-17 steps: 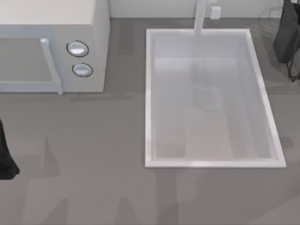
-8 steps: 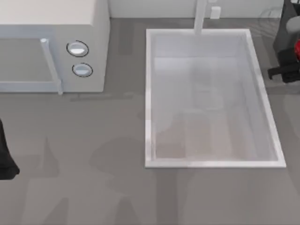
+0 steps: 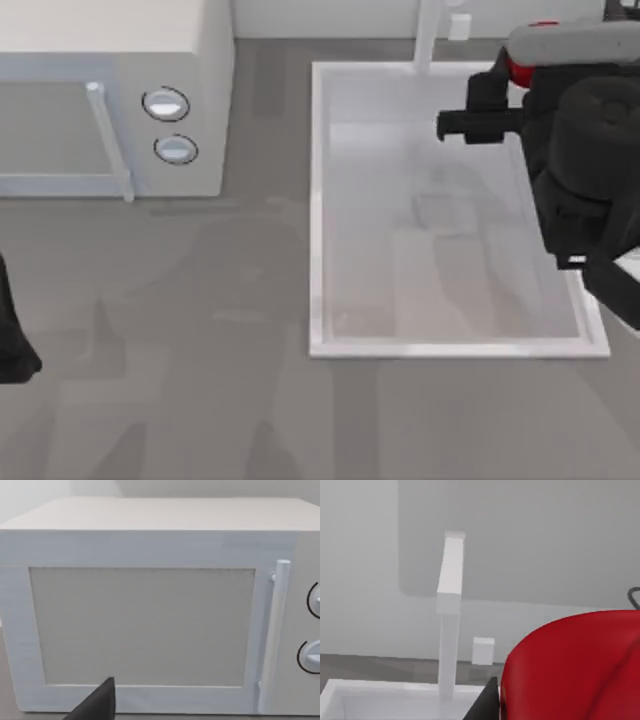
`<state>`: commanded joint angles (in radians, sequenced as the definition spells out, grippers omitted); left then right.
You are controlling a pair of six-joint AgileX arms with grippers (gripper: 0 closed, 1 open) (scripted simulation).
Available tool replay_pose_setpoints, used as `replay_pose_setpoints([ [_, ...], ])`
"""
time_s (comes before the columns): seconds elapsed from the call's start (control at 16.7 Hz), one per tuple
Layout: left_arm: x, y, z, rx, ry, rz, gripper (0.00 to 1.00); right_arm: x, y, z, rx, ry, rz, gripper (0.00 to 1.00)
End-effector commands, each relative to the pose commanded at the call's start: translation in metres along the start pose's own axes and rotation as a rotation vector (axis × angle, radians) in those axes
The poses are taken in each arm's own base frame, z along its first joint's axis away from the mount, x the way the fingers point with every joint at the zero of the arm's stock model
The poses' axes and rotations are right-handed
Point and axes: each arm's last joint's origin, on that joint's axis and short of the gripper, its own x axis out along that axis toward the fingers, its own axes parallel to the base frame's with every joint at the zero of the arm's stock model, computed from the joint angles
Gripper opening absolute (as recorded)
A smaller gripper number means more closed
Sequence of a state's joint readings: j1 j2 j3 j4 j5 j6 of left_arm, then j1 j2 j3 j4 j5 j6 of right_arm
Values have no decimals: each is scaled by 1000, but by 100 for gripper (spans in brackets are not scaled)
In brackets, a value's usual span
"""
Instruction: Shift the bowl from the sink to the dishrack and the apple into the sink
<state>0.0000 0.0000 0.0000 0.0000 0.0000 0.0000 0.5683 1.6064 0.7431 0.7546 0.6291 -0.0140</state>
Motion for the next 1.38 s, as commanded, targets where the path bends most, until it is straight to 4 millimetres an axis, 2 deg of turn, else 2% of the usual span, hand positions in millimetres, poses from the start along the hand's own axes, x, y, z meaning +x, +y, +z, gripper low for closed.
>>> replay_pose_setpoints([
  [0.24,0,0,0,0,0,0,100,-19,17,3,85,-79,33,0],
  [0.6,0,0,0,0,0,0,100,-18,17,3,89,-81,34,0],
  [0.72,0,0,0,0,0,0,100,-16,21,-5,85,-77,38,0],
  [0.84,0,0,0,0,0,0,100,-11,27,-24,78,-70,39,0],
  [1.08,0,0,0,0,0,0,100,-3,36,-75,82,-76,35,0],
  [1.38,0,0,0,0,0,0,100,-5,34,-130,96,-91,34,0],
])
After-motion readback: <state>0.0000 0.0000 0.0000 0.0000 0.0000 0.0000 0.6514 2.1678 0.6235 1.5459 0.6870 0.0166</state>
